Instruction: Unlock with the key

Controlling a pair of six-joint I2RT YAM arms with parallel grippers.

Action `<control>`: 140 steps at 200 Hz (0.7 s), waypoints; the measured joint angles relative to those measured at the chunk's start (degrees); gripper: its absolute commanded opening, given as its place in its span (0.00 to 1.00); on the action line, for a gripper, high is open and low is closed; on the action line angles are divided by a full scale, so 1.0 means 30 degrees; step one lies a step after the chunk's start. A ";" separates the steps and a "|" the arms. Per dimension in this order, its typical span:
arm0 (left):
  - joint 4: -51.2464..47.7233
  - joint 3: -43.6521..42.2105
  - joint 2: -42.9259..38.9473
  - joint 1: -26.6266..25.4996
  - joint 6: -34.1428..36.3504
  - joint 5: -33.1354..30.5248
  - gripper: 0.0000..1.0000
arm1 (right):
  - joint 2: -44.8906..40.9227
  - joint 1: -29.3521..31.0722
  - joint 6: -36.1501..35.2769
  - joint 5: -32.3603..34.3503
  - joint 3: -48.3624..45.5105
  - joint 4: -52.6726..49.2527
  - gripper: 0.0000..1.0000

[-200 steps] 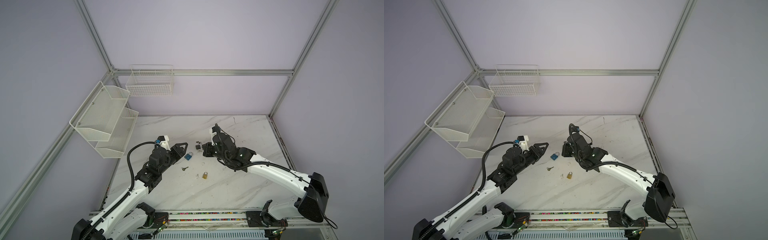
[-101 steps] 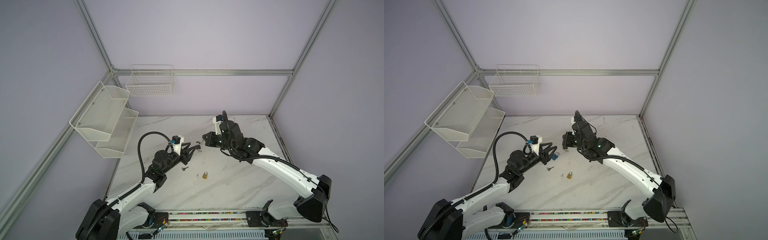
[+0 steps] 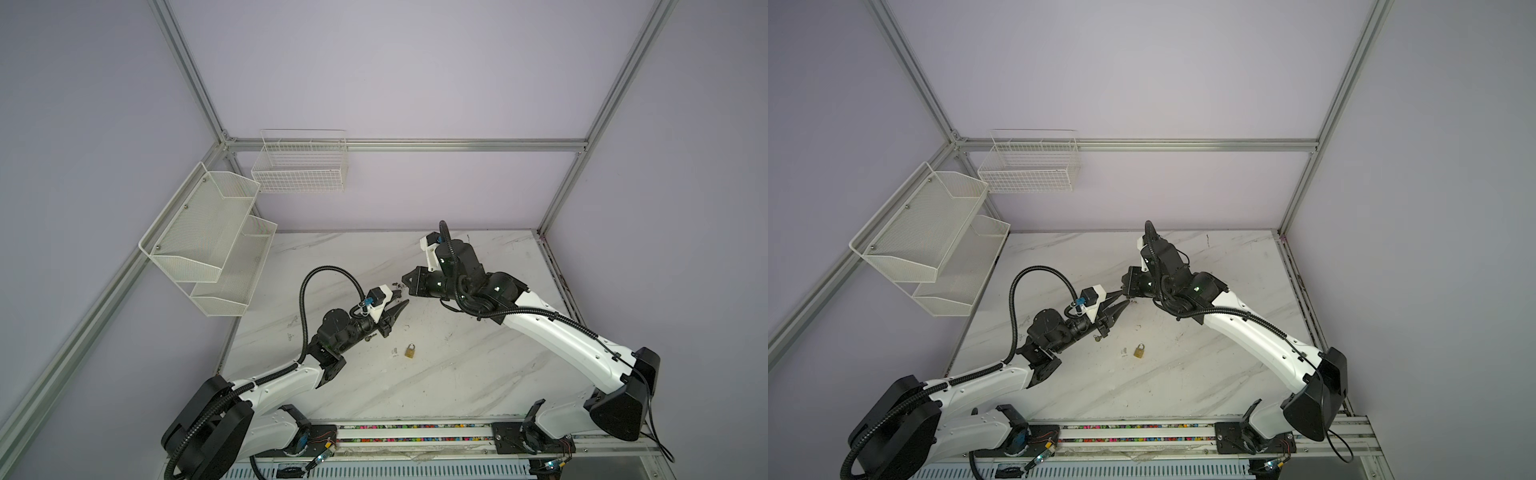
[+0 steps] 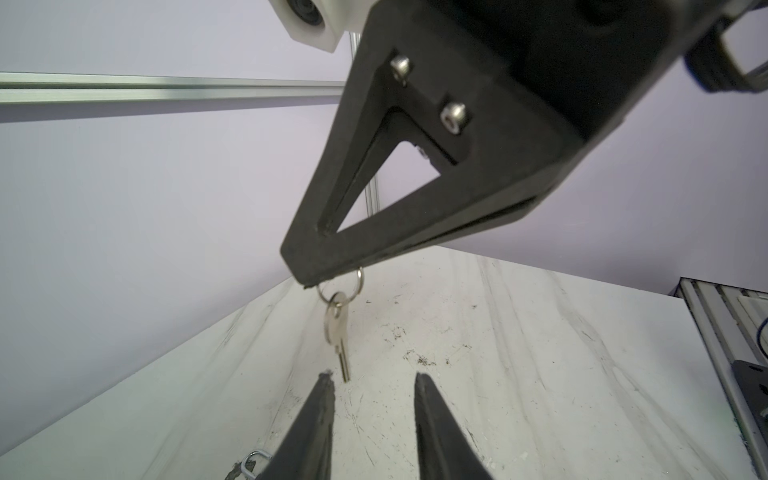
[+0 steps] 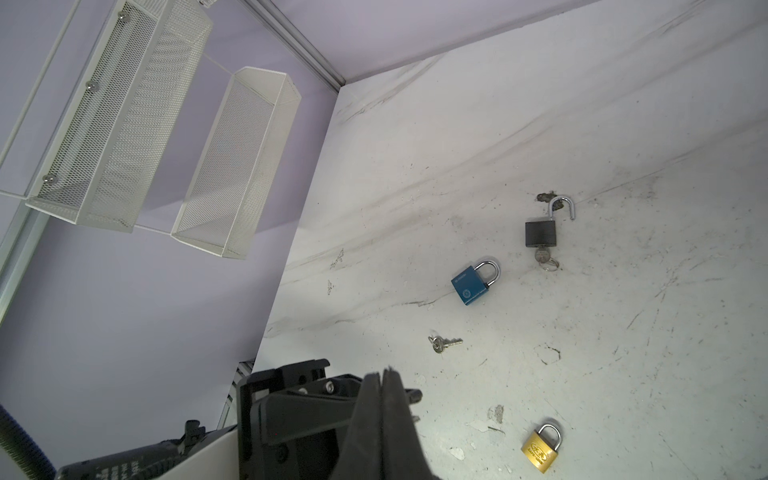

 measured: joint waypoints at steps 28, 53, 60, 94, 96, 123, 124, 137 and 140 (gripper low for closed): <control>0.0685 0.0015 0.0364 0.0000 0.0109 -0.0248 0.25 | 0.0000 0.0000 -0.0007 -0.0138 -0.0007 0.0000 0.00; 0.1188 0.0029 0.0685 0.0000 0.0109 -0.0321 0.17 | -0.0015 0.0000 -0.0007 -0.0182 -0.0029 0.0015 0.00; 0.1319 0.0029 0.0772 -0.0007 0.0073 -0.0321 0.17 | -0.0044 0.0000 -0.0007 -0.0255 -0.0095 0.0051 0.00; 0.1705 0.0029 0.0918 -0.0102 -0.0080 -0.0313 0.16 | -0.0138 0.0000 -0.0007 -0.0379 -0.0328 0.0073 0.00; 0.1727 0.0029 0.0918 -0.0109 -0.0087 -0.0313 0.16 | -0.0138 0.0000 -0.0007 -0.0379 -0.0335 0.0080 0.00; 0.1843 0.0029 0.0954 -0.0124 -0.0233 -0.0321 0.12 | -0.0138 0.0000 -0.0007 -0.0437 -0.0401 0.0124 0.00; 0.1851 0.0029 0.0954 -0.0124 -0.0233 -0.0313 0.12 | -0.0138 0.0000 -0.0007 -0.0437 -0.0401 0.0124 0.00; 0.1902 0.0029 0.0984 -0.0124 -0.0233 -0.0313 0.12 | -0.0153 0.0000 -0.0007 -0.0437 -0.0401 0.0138 0.00; 0.1909 0.0029 0.0984 -0.0124 -0.0233 -0.0313 0.12 | -0.0160 0.0000 -0.0007 -0.0437 -0.0401 0.0131 0.00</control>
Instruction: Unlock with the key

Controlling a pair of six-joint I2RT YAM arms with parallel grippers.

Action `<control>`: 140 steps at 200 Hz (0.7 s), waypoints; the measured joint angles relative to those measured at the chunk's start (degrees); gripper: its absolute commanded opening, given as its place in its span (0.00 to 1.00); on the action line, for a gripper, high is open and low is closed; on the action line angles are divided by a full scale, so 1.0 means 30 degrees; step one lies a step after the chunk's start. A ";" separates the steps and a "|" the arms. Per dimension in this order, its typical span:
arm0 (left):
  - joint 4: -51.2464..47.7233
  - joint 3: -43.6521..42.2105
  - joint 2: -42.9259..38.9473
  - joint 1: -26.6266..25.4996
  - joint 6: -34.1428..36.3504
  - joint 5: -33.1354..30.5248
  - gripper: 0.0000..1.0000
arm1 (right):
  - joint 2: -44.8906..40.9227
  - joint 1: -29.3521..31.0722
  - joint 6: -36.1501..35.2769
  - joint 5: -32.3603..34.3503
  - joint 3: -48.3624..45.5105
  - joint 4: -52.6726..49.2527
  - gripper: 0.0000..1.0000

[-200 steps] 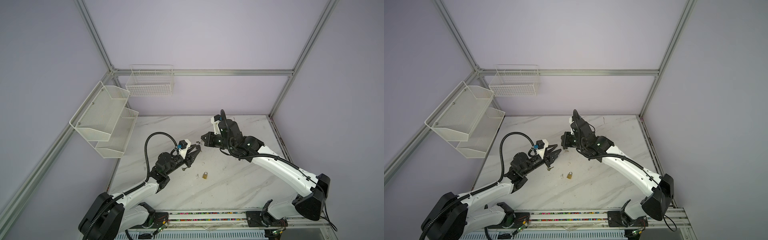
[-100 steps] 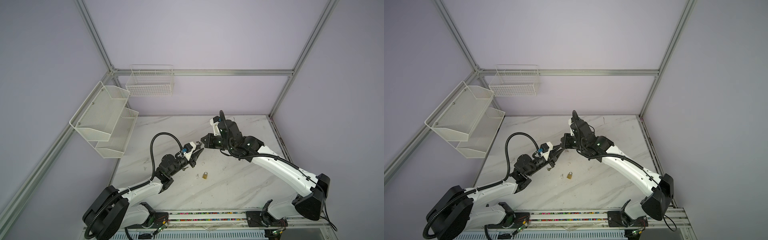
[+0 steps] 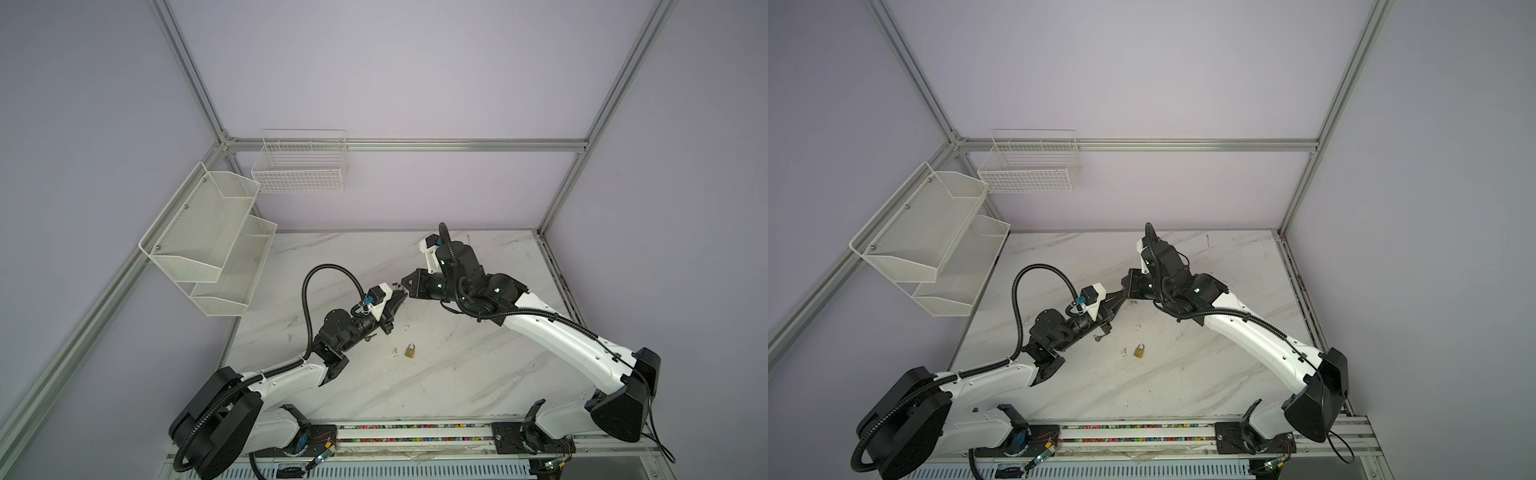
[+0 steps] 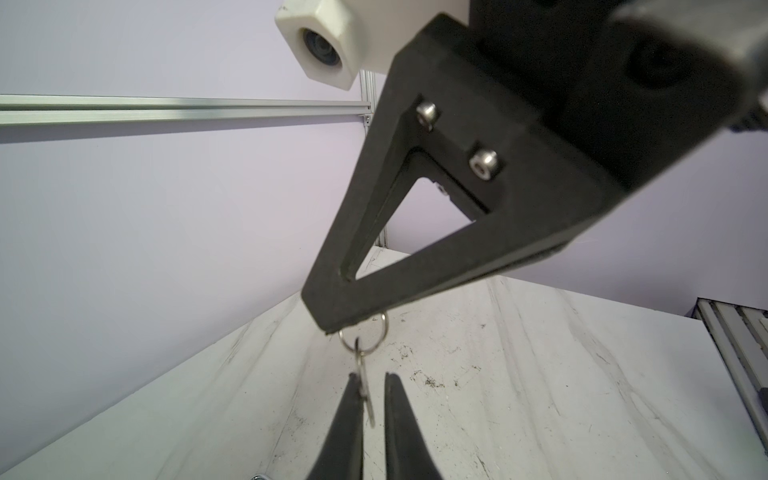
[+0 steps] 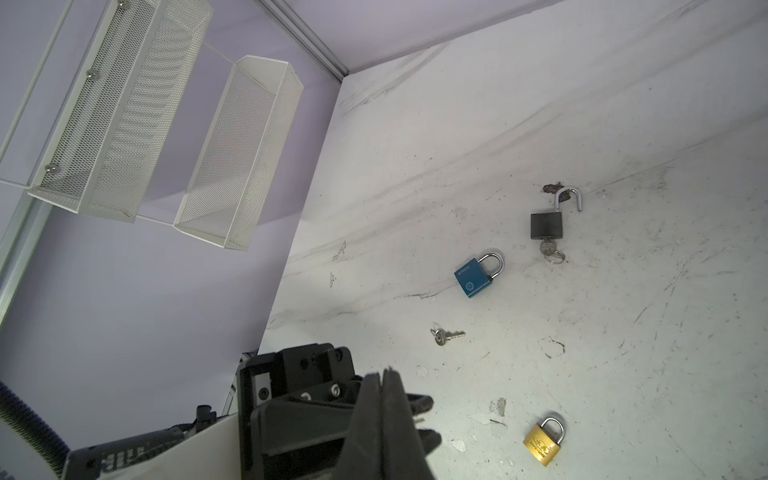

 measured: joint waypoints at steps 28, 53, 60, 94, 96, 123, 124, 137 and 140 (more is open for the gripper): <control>0.0066 0.0000 0.0117 0.0000 0.0000 -0.0007 0.12 | -0.0073 0.0000 -0.0007 0.0007 -0.0007 0.0007 0.00; 0.0109 0.0000 0.0189 0.0000 -0.0007 0.0000 0.10 | -0.0146 0.0000 -0.0007 0.0015 -0.0007 0.0015 0.00; 0.0117 0.0000 0.0189 0.0000 -0.0007 0.0000 0.08 | -0.0160 0.0000 -0.0007 0.0022 -0.0007 0.0015 0.00; 0.0219 0.0000 0.0189 0.0000 -0.0146 -0.0007 0.05 | -0.0233 0.0000 -0.0007 0.0058 -0.0007 0.0015 0.00; 0.0240 0.0000 0.0189 0.0000 -0.0153 -0.0007 0.05 | -0.0233 0.0000 0.0000 0.0058 -0.0007 0.0015 0.00; 0.0408 0.0000 0.0189 0.0000 -0.0168 -0.0029 0.02 | -0.0233 0.0000 -0.0007 0.0087 -0.0007 0.0022 0.00; 0.0408 0.0000 0.0189 0.0000 -0.0168 -0.0029 0.02 | -0.0233 0.0000 -0.0007 0.0087 -0.0007 0.0015 0.00; 0.0408 0.0000 0.0189 0.0000 -0.0175 -0.0029 0.00 | -0.0233 0.0000 -0.0007 0.0102 -0.0007 0.0015 0.00; 0.0408 0.0000 0.0189 0.0000 -0.0175 -0.0029 0.00 | -0.0233 0.0000 -0.0007 0.0109 -0.0007 0.0015 0.00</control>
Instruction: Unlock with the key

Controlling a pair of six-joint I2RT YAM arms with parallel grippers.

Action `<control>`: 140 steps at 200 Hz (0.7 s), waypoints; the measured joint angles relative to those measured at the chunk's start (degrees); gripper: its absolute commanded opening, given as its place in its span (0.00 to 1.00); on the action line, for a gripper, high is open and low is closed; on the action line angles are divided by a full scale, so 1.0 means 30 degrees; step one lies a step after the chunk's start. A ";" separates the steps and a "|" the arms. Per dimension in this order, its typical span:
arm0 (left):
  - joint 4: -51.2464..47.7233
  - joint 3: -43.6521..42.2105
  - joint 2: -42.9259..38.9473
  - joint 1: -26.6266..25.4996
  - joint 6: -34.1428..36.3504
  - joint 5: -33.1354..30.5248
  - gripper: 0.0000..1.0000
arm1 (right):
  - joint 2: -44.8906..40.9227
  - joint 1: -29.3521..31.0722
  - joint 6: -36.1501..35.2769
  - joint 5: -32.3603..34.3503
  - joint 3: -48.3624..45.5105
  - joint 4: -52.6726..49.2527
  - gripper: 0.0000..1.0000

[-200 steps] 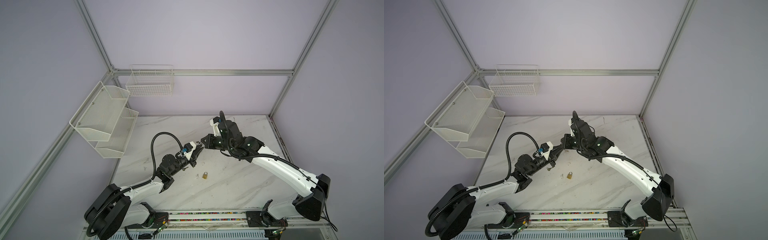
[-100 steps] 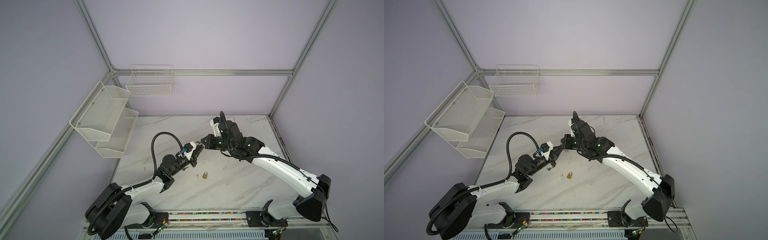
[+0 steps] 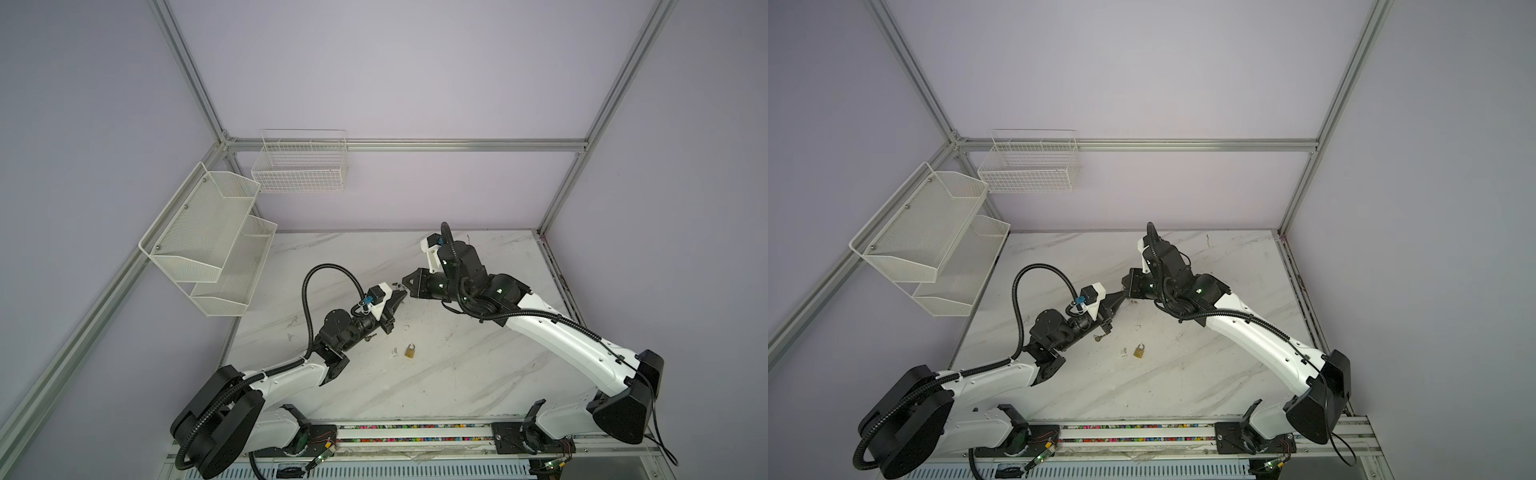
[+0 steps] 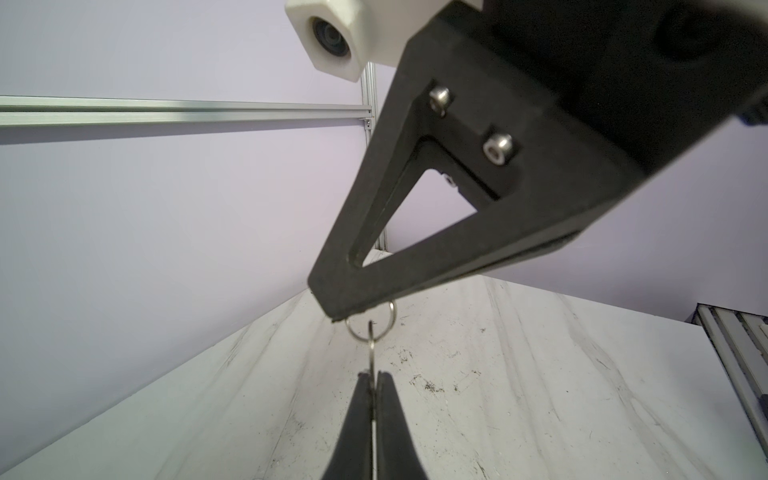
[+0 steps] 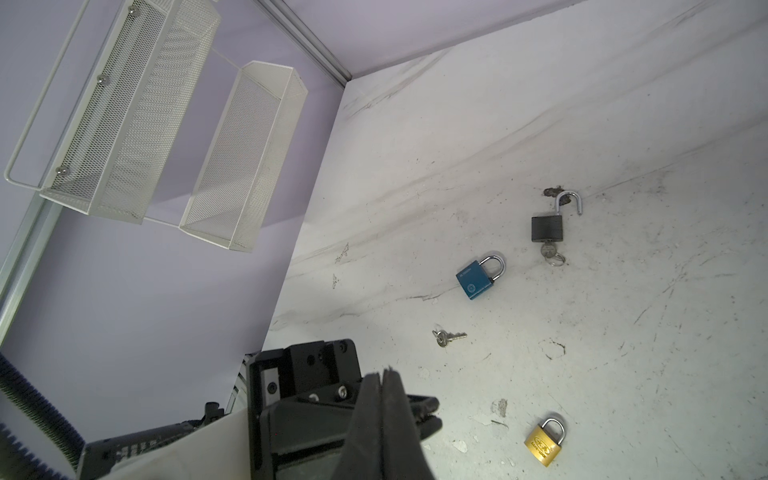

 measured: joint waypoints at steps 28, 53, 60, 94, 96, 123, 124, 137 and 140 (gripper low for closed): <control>-0.0044 0.0007 0.0000 0.0000 -0.0044 0.0029 0.00 | -0.0007 0.0000 -0.0036 0.0117 0.0000 0.0000 0.00; -0.0474 0.0102 -0.0102 0.0000 -0.0095 0.0124 0.00 | -0.0036 0.0000 -0.0080 0.0255 0.0000 -0.0022 0.00; -0.0685 0.0182 -0.0168 0.0000 -0.0160 0.0175 0.00 | -0.0036 0.0000 -0.0109 0.0277 0.0000 -0.0015 0.00; -0.1326 0.0364 -0.0488 0.0000 -0.0342 0.0503 0.00 | -0.0197 0.0000 -0.0386 0.0481 -0.0007 -0.0036 0.13; -0.1370 0.0379 -0.0495 0.0000 -0.0342 0.0517 0.00 | -0.0204 0.0000 -0.0386 0.0488 -0.0007 -0.0036 0.14; -0.2973 0.0809 -0.0823 0.0000 -0.0641 0.0729 0.00 | -0.0430 -0.0109 -0.0809 0.0576 -0.0087 0.0022 0.36; -0.3162 0.0852 -0.0845 0.0000 -0.0663 0.0743 0.00 | -0.0459 -0.0131 -0.0984 0.0583 -0.0095 0.0029 0.37; -0.4240 0.1042 -0.1129 0.0000 -0.0867 0.0845 0.00 | -0.0874 -0.0255 -0.1348 0.0568 -0.0321 0.0109 0.41; -0.4554 0.1115 -0.1231 0.0000 -0.0896 0.0896 0.00 | -0.0991 -0.0299 -0.1472 0.0539 -0.0372 0.0124 0.42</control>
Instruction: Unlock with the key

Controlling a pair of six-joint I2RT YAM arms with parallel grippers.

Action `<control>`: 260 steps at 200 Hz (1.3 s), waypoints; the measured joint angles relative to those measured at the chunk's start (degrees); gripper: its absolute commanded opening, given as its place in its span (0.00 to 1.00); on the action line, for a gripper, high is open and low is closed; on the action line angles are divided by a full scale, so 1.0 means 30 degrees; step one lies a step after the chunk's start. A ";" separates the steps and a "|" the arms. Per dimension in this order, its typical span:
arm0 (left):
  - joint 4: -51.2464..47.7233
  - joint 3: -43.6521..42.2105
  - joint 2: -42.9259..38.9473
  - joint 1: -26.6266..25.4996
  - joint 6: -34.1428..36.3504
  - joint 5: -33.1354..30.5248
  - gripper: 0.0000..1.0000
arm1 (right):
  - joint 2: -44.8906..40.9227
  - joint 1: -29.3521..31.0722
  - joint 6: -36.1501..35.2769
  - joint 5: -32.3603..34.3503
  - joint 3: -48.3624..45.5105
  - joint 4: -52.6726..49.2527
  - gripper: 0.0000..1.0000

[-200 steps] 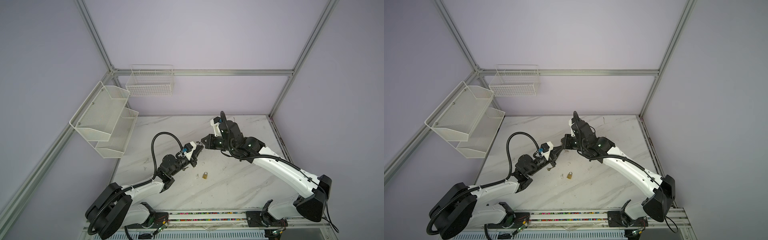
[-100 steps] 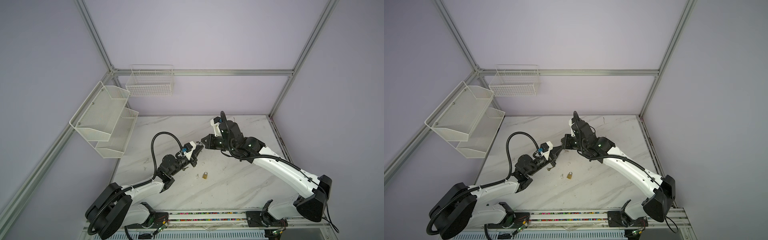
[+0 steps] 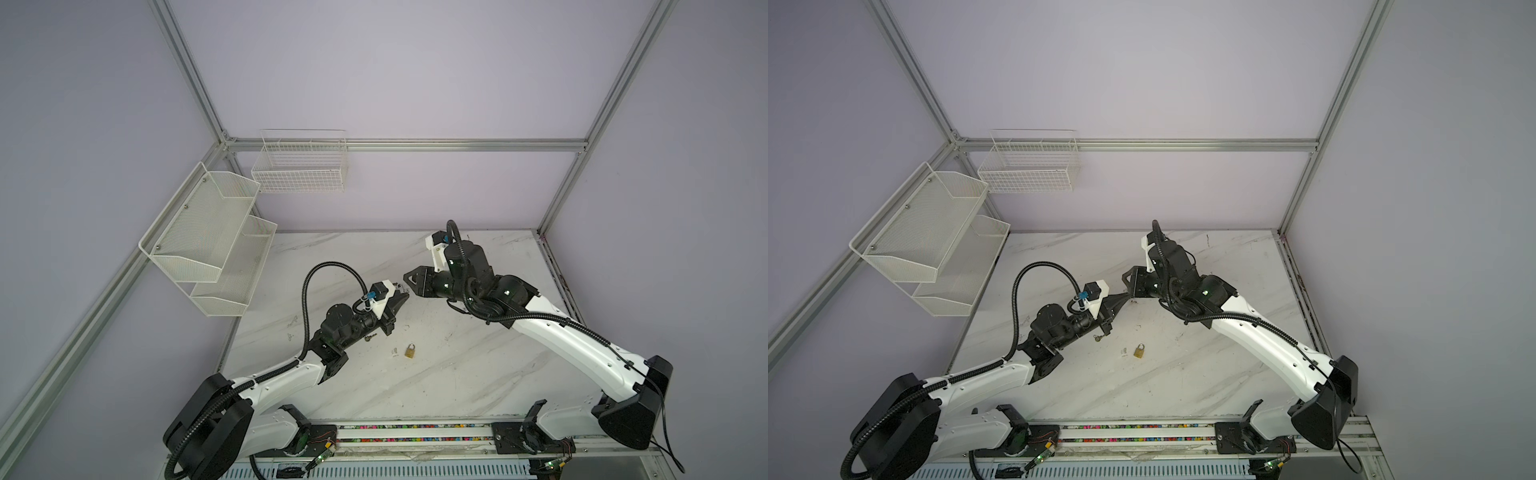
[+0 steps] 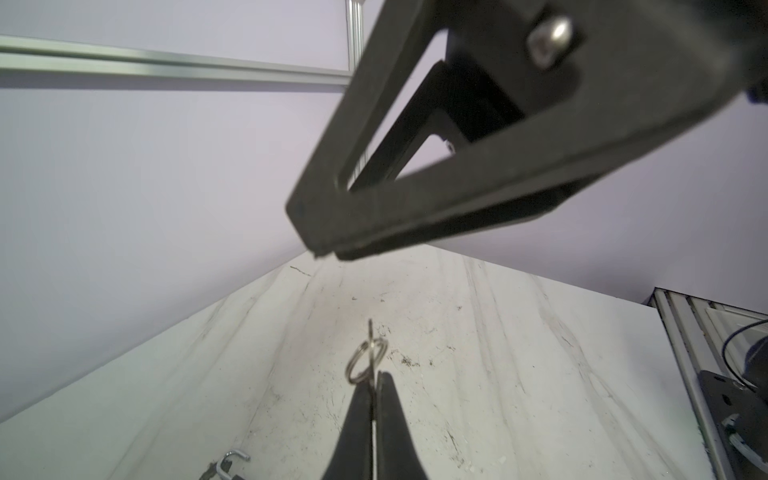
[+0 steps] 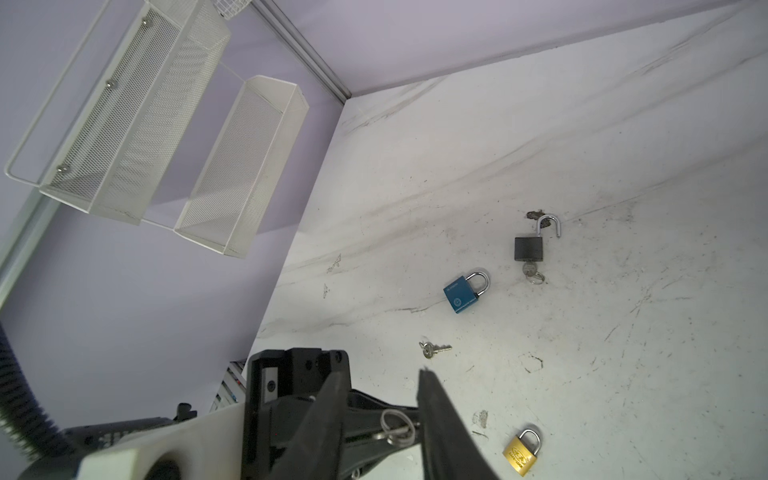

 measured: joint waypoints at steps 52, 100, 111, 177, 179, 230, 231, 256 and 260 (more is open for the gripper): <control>-0.5923 0.2310 -0.1049 0.0146 -0.0546 0.1202 0.00 | -0.1727 -0.0852 -0.2382 -0.2812 -0.2208 0.1778 0.51; -0.9238 0.3636 -0.1282 0.0423 -0.1013 0.2681 0.00 | -0.2113 -0.1333 -0.3971 -0.5952 -0.4087 0.3228 0.55; -0.9704 0.3774 -0.1319 0.0444 -0.1064 0.2958 0.00 | -0.2259 -0.1603 -0.4182 -0.6477 -0.4466 0.3563 0.55; -1.1052 0.4131 -0.1297 0.0641 -0.1209 0.4699 0.00 | -0.2375 -0.2601 -0.4809 -0.9071 -0.6127 0.5792 0.48; -1.1052 0.4153 -0.1290 0.0641 -0.1253 0.4750 0.00 | -0.2375 -0.2630 -0.4838 -0.9129 -0.6178 0.5880 0.47; -1.1067 0.4962 -0.1253 0.0678 -0.1464 0.5450 0.00 | -0.2375 -0.3235 -0.4896 -1.0455 -0.6958 0.6900 0.37; -1.1081 0.4969 -0.1246 0.0678 -0.1464 0.5464 0.00 | -0.2375 -0.3242 -0.4889 -1.0477 -0.6965 0.6914 0.37; -1.1205 0.5056 -0.1144 0.0685 -0.1472 0.5581 0.00 | -0.2375 -0.3432 -0.4852 -1.1060 -0.7191 0.7402 0.31; -1.1213 0.5093 -0.1107 0.0685 -0.1472 0.5588 0.00 | -0.2375 -0.3446 -0.4867 -1.1140 -0.7264 0.7526 0.29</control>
